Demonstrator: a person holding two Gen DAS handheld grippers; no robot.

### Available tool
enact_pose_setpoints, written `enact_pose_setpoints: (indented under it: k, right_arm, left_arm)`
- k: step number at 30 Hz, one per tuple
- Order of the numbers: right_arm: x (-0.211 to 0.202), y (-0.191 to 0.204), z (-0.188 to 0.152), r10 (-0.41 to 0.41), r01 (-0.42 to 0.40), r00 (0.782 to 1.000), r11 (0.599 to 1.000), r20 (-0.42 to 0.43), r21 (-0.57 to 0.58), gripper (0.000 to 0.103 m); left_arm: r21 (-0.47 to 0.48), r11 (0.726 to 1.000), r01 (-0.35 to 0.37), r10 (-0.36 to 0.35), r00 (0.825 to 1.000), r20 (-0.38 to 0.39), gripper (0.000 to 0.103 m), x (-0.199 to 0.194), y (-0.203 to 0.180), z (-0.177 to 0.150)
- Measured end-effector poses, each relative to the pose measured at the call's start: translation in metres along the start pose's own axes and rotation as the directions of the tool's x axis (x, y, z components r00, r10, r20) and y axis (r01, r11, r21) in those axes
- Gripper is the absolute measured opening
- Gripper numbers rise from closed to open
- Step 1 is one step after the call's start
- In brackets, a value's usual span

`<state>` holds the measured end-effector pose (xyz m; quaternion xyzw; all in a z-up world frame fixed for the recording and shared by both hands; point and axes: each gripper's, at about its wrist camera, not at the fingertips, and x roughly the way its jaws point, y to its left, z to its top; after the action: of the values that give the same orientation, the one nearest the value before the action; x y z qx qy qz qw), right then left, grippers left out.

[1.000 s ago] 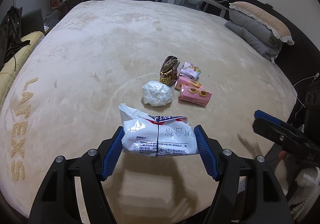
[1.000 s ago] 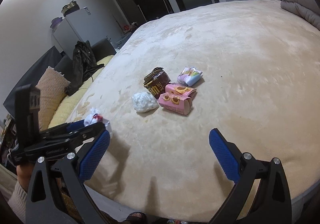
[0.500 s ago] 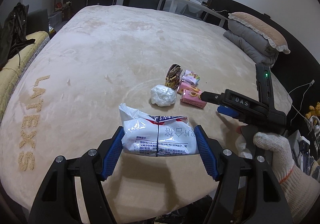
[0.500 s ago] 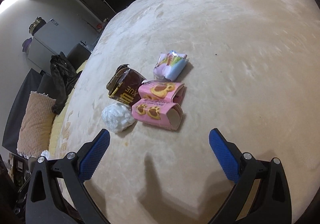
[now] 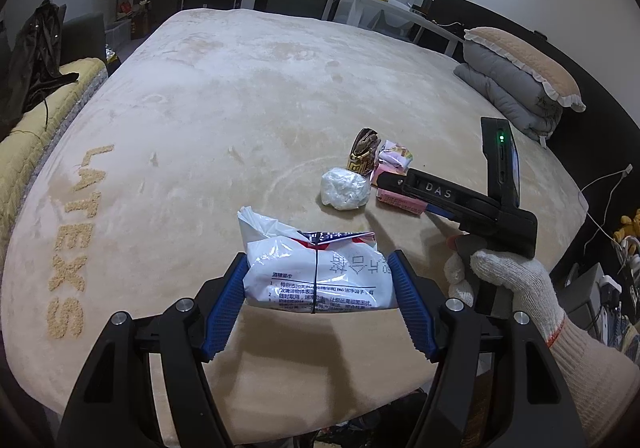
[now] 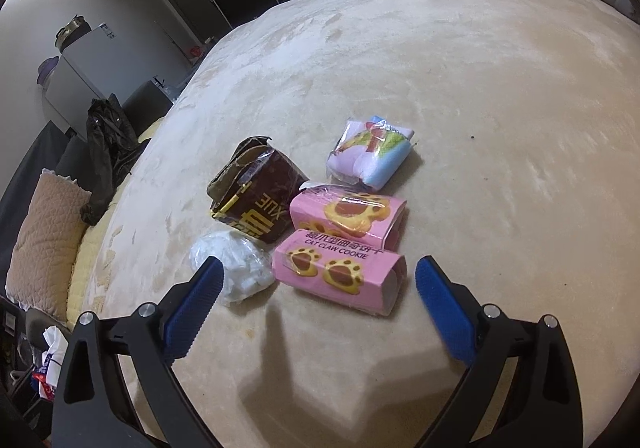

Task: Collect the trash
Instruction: 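Grasp the pink cookie box with the right tool while left tool holds the package, then carry the white package and pink cookie box down over the black bin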

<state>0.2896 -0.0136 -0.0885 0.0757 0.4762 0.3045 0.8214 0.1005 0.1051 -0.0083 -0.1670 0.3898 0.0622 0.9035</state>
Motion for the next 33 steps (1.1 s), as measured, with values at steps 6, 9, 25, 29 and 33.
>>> enact_pose_setpoints:
  k: [6,9,25,29,33]
  right_arm:
    - [0.008,-0.006,0.005,-0.044,0.044,0.999,0.999,-0.002,0.014,0.079]
    - [0.006,-0.008,0.006,-0.050,0.050,0.999,0.999,-0.005,0.015,0.068]
    - [-0.078,-0.004,-0.019,0.169,-0.168,0.986,0.985,0.013,-0.043,0.067]
    - [-0.110,0.003,-0.030,0.180,-0.171,0.982,0.975,0.055,-0.144,0.067]
    - [-0.133,0.003,-0.041,0.199,-0.181,0.978,0.961,0.068,-0.208,0.067]
  left_arm:
    - [-0.001,1.000,-0.025,0.025,1.000,-0.003,0.069,0.001,0.003,-0.001]
    - [-0.004,0.999,-0.035,0.035,0.999,-0.004,0.069,0.001,0.005,-0.001]
    - [0.002,0.999,-0.043,0.043,0.999,0.004,0.069,0.004,0.002,0.000]
    - [0.005,0.999,-0.043,0.043,0.999,0.018,0.069,0.001,-0.002,-0.002]
    - [0.012,0.999,-0.037,0.037,0.999,0.028,0.069,-0.003,-0.005,-0.006]
